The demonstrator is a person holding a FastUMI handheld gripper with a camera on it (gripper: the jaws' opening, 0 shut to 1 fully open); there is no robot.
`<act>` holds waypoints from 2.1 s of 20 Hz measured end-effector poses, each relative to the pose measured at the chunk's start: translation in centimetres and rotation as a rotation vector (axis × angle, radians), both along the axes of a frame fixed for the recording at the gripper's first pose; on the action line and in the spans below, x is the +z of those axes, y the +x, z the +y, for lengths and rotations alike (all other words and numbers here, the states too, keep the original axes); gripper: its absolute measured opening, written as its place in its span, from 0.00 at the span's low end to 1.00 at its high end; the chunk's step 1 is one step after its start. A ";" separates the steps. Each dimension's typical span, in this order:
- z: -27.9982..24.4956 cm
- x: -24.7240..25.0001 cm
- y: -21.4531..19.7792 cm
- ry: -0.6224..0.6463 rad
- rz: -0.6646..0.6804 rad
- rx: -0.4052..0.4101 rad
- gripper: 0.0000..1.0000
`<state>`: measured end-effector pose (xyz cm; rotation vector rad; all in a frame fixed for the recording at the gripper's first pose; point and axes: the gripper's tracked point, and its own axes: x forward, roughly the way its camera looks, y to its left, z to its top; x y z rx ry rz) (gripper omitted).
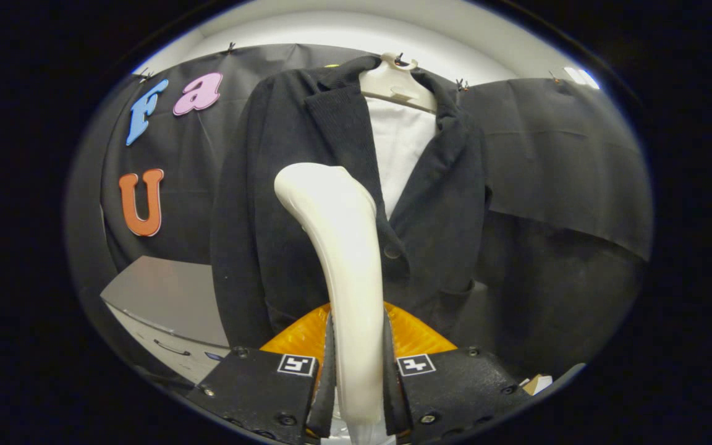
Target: Iron the clothes twice with a garment steamer, once on the left side and once on the right side.
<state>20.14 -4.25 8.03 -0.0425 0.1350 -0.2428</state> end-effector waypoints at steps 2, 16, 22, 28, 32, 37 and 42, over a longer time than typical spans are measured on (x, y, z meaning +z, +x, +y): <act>0.2 -1.7 -0.3 0.007 0.026 0.004 0.35; -1.0 -13.0 -1.1 0.081 0.187 0.016 0.35; -0.9 -16.2 -1.2 0.069 0.220 0.009 0.35; -1.0 -21.7 -1.4 0.045 0.290 0.000 0.35; -0.6 -24.5 -2.1 0.028 0.342 -0.007 0.35; -0.4 -26.4 -2.7 0.033 0.382 -0.010 0.35; -2.2 -23.5 -4.6 0.083 0.333 -0.032 0.35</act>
